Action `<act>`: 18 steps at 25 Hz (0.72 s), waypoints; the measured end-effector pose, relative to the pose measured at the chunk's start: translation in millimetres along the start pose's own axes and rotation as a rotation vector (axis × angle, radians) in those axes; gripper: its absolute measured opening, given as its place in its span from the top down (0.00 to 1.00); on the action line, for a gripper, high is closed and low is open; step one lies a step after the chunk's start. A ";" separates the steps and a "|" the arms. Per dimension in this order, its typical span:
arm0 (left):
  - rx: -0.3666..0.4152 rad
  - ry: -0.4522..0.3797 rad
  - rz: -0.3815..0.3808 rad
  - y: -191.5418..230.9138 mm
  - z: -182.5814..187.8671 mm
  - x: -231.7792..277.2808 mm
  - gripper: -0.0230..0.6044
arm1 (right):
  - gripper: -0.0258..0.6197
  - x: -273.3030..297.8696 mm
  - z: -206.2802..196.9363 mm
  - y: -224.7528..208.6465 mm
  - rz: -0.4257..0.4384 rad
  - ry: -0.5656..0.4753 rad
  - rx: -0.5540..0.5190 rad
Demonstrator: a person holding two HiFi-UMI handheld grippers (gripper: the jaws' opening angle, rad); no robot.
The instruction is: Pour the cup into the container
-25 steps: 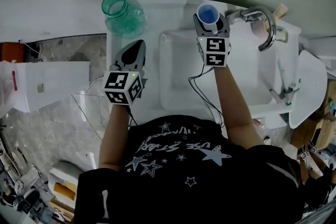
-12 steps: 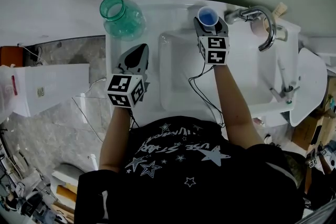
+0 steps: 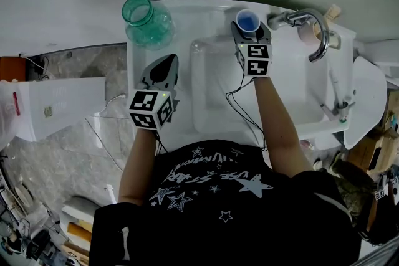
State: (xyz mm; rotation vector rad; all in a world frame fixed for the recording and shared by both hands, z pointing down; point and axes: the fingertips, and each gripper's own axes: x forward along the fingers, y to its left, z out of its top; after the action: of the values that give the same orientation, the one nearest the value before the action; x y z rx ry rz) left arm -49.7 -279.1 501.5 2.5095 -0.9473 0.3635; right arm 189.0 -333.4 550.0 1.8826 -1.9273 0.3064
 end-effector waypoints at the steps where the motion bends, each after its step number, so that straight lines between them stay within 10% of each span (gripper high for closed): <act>1: 0.000 0.000 -0.001 0.3 0.0 -0.5 0.95 | 0.54 0.5 0.6 -0.2 -0.003 -0.001 -0.004; 18: -0.001 -0.028 0.049 -21.4 -2.7 -32.3 0.95 | 0.43 -29.2 -4.4 0.9 0.009 -0.010 0.067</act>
State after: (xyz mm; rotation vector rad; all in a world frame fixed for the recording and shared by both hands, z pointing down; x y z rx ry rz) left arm -59.1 -245.3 485.0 2.4997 -1.0211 0.3442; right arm 188.5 -305.3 541.0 1.9212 -1.9558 0.3689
